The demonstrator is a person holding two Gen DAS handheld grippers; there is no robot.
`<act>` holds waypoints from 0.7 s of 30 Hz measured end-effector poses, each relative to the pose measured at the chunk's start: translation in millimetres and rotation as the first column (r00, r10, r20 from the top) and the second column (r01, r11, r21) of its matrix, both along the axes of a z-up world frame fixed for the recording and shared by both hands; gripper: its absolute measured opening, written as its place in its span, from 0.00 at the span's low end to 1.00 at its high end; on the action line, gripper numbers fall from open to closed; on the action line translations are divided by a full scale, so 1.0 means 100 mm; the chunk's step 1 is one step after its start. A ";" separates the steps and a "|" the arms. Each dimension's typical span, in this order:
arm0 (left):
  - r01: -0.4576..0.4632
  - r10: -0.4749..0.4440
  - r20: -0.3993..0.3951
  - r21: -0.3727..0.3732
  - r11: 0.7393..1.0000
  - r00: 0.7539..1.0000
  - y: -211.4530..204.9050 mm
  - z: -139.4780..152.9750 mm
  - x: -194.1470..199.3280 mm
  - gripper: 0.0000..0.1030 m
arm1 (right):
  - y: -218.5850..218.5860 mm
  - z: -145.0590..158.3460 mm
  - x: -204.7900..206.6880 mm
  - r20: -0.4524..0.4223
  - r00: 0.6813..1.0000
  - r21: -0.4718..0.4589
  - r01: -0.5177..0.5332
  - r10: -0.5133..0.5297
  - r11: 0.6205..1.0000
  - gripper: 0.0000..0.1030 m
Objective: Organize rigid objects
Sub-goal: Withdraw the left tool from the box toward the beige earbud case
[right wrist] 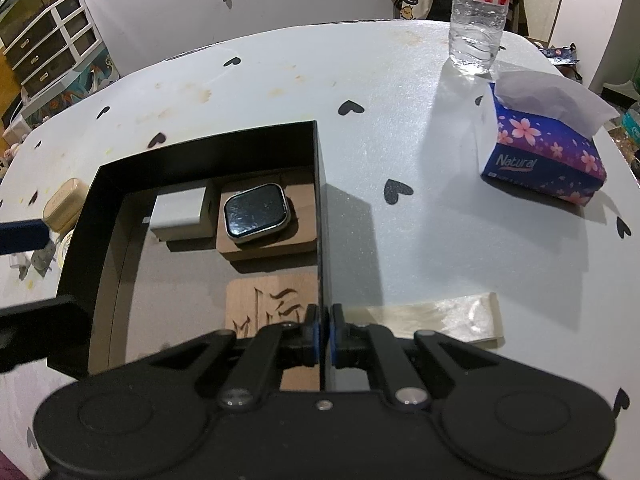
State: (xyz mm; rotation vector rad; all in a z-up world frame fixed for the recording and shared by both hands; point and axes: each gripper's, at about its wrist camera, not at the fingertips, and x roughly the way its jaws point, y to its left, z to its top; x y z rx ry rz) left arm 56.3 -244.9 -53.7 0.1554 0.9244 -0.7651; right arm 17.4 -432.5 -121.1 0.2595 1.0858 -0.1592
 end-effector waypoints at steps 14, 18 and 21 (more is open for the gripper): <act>-0.180 0.180 0.008 0.005 0.984 0.984 0.68 -0.02 0.03 1.00 | 0.00 0.00 0.00 -0.004 1.000 -0.003 0.001 -0.001 1.000 0.05; -0.219 0.219 -0.004 0.000 0.976 0.976 0.89 -0.12 0.12 1.00 | -0.01 0.00 0.01 -0.005 1.000 -0.004 0.002 -0.002 1.000 0.05; -0.261 0.261 -0.010 0.029 0.965 0.965 1.02 -0.25 0.24 1.00 | -0.01 0.00 0.01 -0.005 1.000 -0.004 0.002 -0.002 1.000 0.05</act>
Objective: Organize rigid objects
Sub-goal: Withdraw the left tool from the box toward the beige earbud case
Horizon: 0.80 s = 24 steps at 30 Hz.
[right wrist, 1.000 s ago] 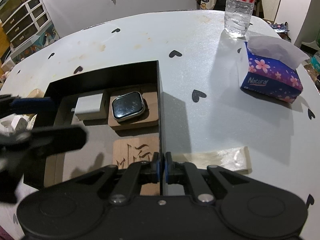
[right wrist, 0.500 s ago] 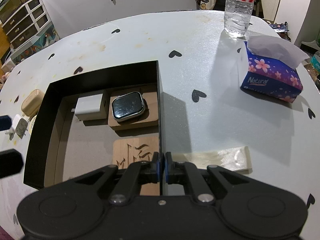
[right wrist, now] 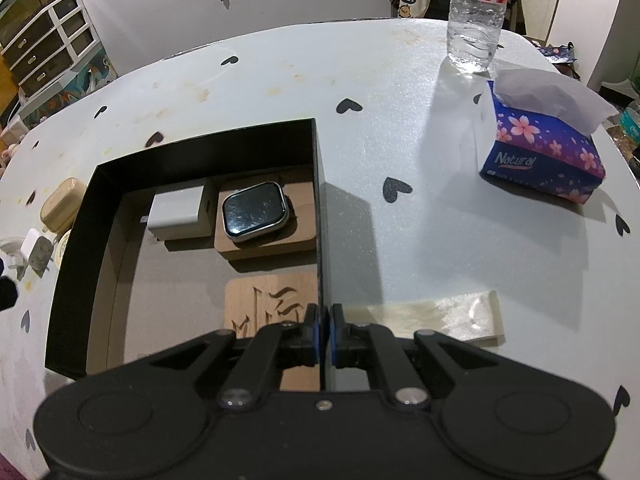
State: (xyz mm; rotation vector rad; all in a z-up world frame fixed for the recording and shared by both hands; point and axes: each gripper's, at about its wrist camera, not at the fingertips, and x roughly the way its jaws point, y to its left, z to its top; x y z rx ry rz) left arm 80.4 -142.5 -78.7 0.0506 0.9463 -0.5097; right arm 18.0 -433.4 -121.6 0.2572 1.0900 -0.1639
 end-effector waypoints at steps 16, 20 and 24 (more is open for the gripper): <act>-0.319 0.316 -0.105 -0.012 0.948 0.943 0.30 -0.29 0.93 1.00 | -0.01 -0.02 0.00 0.000 1.000 0.003 0.005 -0.005 1.000 0.05; -0.394 0.386 -0.172 -0.011 0.919 0.906 0.24 -0.37 1.11 1.00 | -0.01 -0.03 0.00 -0.001 1.000 0.004 0.008 -0.008 1.000 0.05; -0.410 0.407 -0.175 0.018 0.912 0.897 0.18 -0.42 1.21 1.00 | -0.01 -0.03 0.00 -0.001 1.000 0.005 0.007 -0.007 1.000 0.05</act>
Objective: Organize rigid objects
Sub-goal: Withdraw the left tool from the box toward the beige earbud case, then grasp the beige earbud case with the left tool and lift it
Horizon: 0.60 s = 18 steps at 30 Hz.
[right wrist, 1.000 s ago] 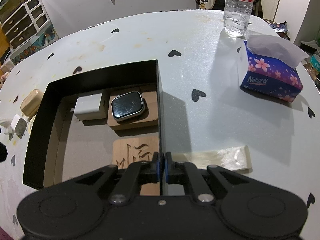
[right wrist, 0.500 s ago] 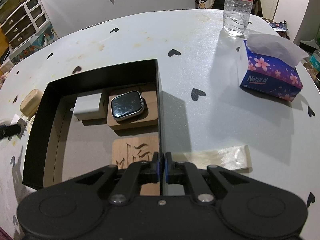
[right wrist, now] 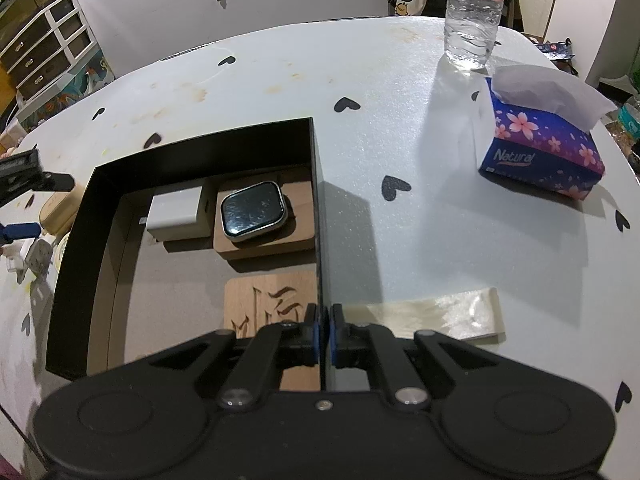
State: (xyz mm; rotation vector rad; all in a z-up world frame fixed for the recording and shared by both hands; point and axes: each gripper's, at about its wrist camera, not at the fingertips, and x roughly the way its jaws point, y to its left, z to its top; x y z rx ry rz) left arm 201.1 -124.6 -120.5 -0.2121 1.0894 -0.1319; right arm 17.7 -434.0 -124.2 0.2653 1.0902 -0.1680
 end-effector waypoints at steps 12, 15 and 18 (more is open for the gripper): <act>0.110 -0.111 0.029 0.048 0.993 0.993 -0.24 -0.09 0.07 1.00 | 0.00 -0.02 0.02 -0.006 1.000 0.004 0.001 -0.001 1.000 0.06; 0.033 -0.033 -0.001 0.013 0.999 0.999 -0.17 -0.14 0.11 1.00 | 0.00 -0.02 0.02 -0.006 1.000 0.006 0.002 -0.002 1.000 0.06; -0.070 0.069 -0.043 -0.045 0.997 0.997 -0.09 -0.18 0.12 1.00 | 0.00 -0.02 0.01 -0.006 1.000 0.006 0.002 -0.002 1.000 0.06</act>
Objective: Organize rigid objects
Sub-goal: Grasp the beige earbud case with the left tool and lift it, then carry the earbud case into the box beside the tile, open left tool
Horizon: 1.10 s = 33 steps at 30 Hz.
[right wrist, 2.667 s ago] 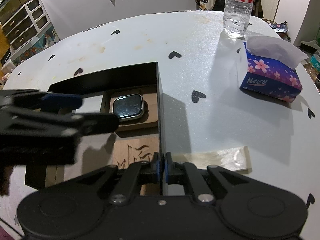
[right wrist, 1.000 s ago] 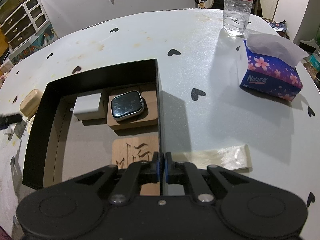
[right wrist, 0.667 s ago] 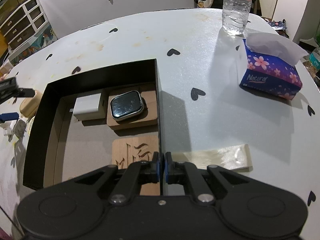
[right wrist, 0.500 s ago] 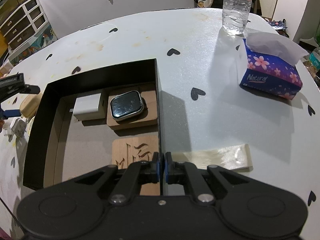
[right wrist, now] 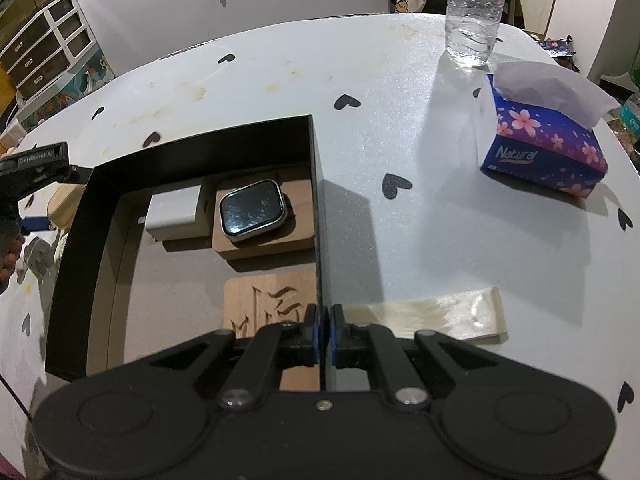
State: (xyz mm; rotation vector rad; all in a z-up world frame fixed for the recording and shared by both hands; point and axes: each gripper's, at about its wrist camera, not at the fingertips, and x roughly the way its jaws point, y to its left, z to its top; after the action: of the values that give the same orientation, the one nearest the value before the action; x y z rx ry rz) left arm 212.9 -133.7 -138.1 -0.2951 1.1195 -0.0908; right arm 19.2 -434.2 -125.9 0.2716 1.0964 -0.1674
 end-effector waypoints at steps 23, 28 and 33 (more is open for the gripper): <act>-0.041 0.048 0.070 -0.100 0.994 0.996 0.06 0.29 -0.08 0.82 | 0.00 0.00 0.00 -0.002 1.000 -0.001 -0.003 0.003 1.000 0.06; 0.134 -0.115 0.145 -0.129 0.983 0.983 -0.08 0.65 -0.30 0.82 | 0.01 -0.01 0.00 -0.002 1.000 -0.001 -0.002 0.002 1.000 0.06; 0.291 -0.273 0.123 -0.164 0.943 0.954 -0.37 0.82 -0.61 0.82 | 0.01 -0.01 0.01 -0.002 1.000 -0.001 -0.002 0.002 1.000 0.06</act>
State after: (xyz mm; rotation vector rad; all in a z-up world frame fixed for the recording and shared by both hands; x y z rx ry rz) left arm 152.1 -170.2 -56.5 -0.2861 1.0506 -0.4598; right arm 19.7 -433.1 -127.0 0.2699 1.0986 -0.1660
